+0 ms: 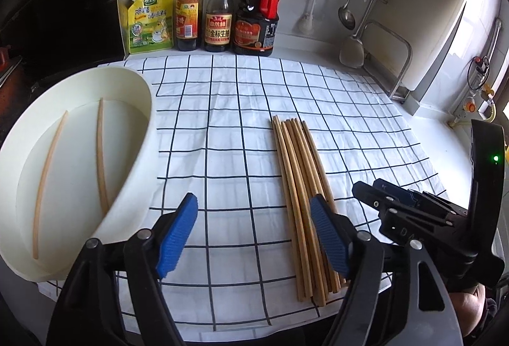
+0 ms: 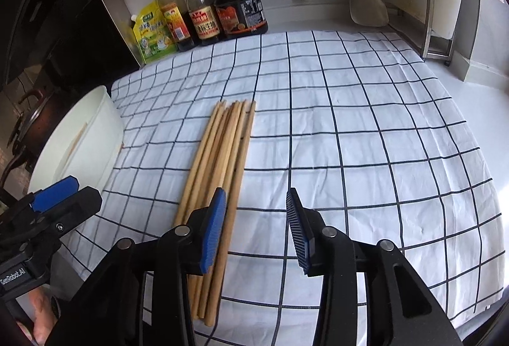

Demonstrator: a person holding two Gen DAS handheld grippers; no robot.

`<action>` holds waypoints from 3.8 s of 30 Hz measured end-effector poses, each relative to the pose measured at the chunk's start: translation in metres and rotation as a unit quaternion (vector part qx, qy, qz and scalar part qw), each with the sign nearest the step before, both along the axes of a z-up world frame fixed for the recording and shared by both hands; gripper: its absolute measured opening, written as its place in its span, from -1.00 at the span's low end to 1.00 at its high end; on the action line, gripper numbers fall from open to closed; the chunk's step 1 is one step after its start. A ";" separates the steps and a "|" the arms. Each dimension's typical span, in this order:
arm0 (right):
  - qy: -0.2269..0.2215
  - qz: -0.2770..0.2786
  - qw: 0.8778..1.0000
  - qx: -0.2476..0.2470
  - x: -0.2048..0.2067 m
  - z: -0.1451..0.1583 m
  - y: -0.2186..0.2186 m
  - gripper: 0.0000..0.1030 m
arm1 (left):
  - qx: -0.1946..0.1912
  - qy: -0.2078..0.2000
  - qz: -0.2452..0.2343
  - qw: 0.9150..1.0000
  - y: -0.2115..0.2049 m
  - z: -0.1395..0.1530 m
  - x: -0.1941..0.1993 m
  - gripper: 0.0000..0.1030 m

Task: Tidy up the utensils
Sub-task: 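Withdraw both tools from the basin back toward the chopstick bundle, then position the left tool over a chopstick while the right tool lines up on another, then close the left tool on a chopstick while the right tool grasps another, then carry the left tool's chopstick over the basin while the right tool carries its own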

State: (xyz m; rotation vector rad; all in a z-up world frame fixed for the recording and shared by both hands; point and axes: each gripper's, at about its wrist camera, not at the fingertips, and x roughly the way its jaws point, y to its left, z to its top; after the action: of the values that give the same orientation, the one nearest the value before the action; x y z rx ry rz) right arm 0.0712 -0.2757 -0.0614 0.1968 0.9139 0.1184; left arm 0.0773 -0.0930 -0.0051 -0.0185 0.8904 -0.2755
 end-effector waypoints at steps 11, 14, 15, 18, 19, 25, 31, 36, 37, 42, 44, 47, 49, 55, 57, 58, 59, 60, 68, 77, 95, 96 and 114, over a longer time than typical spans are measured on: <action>0.016 0.014 0.999 -0.033 0.003 -0.017 0.010 -0.06 | 0.010 0.009 0.022 1.000 0.003 -0.019 0.006 0.56; 0.020 0.019 0.999 -0.042 0.004 -0.020 0.015 -0.06 | 0.012 0.009 0.025 1.000 0.004 -0.021 0.007 0.57; 0.020 0.020 0.999 -0.045 0.004 -0.021 0.016 -0.06 | 0.012 0.010 0.025 1.000 0.005 -0.022 0.007 0.58; 0.023 0.026 0.998 -0.055 0.004 -0.022 0.021 -0.06 | 0.013 0.015 0.024 1.000 0.004 -0.026 0.008 0.58; 0.024 0.027 0.998 -0.059 0.004 -0.023 0.022 -0.06 | 0.014 0.016 0.024 0.999 0.004 -0.027 0.008 0.58; 0.028 0.030 0.997 -0.070 0.004 -0.025 0.022 -0.06 | 0.016 0.021 0.027 0.999 0.003 -0.033 0.011 0.58; 0.028 0.020 0.996 -0.080 0.002 -0.026 0.015 -0.06 | 0.019 0.024 0.023 0.999 -0.001 -0.036 0.012 0.58; 0.026 0.009 0.997 -0.076 0.001 -0.026 0.004 -0.06 | 0.025 0.029 0.019 0.999 -0.010 -0.043 0.014 0.58; 0.026 0.007 0.997 -0.076 0.001 -0.026 0.002 -0.07 | 0.026 0.030 0.019 0.999 -0.011 -0.043 0.014 0.58; 0.026 -0.005 0.997 -0.074 0.000 -0.026 -0.009 -0.07 | 0.034 0.034 0.016 0.999 -0.018 -0.050 0.017 0.58; 0.026 -0.010 0.997 -0.073 -0.001 -0.025 -0.013 -0.07 | 0.037 0.037 0.015 0.999 -0.020 -0.053 0.019 0.58; 0.026 -0.014 0.997 -0.070 -0.001 -0.025 -0.017 -0.07 | 0.041 0.041 0.015 0.998 -0.022 -0.057 0.022 0.58; 0.026 -0.015 0.997 -0.068 -0.001 -0.025 -0.018 -0.06 | 0.044 0.043 0.015 0.998 -0.023 -0.058 0.023 0.58; 0.026 -0.015 0.997 -0.066 -0.001 -0.025 -0.018 -0.07 | 0.058 0.044 0.016 0.997 -0.027 -0.064 0.027 0.59; 0.025 -0.015 0.997 -0.065 -0.001 -0.024 -0.018 -0.07 | 0.058 0.042 0.017 0.997 -0.027 -0.064 0.027 0.61; 0.025 -0.015 0.997 -0.065 -0.001 -0.025 -0.018 -0.06 | 0.059 0.042 0.017 0.997 -0.027 -0.064 0.027 0.62; 0.025 -0.015 0.997 -0.065 -0.001 -0.024 -0.018 -0.06 | 0.059 0.043 0.016 0.997 -0.028 -0.065 0.027 0.62; 0.025 -0.015 0.997 -0.065 -0.001 -0.024 -0.018 -0.06 | 0.060 0.045 0.015 0.997 -0.028 -0.065 0.028 0.64; 0.020 -0.007 0.997 -0.080 0.000 -0.026 -0.013 -0.07 | 0.076 0.051 0.025 0.995 -0.033 -0.070 0.036 0.67; 0.004 0.007 0.993 -0.120 0.002 -0.029 -0.002 -0.07 | 0.075 0.038 0.016 0.996 -0.037 -0.069 0.037 0.45; -0.004 0.025 0.994 -0.102 0.003 -0.028 0.001 -0.88 | 0.057 0.036 -0.010 0.998 -0.038 -0.064 0.028 -0.86; -0.002 0.022 0.995 -0.093 0.003 -0.028 -0.001 -0.88 | 0.054 0.039 -0.012 0.998 -0.038 -0.064 0.028 -0.86; -0.046 -0.007 0.998 -0.035 -0.014 0.012 -0.006 -0.88 | 0.013 0.017 -0.031 0.999 -0.025 -0.023 0.017 -0.86</action>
State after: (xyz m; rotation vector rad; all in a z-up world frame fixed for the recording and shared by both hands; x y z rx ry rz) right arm 0.0574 -0.2822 -0.0498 0.1309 0.8233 0.0812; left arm 0.0940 -0.1180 -0.0284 0.0292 0.9300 -0.3222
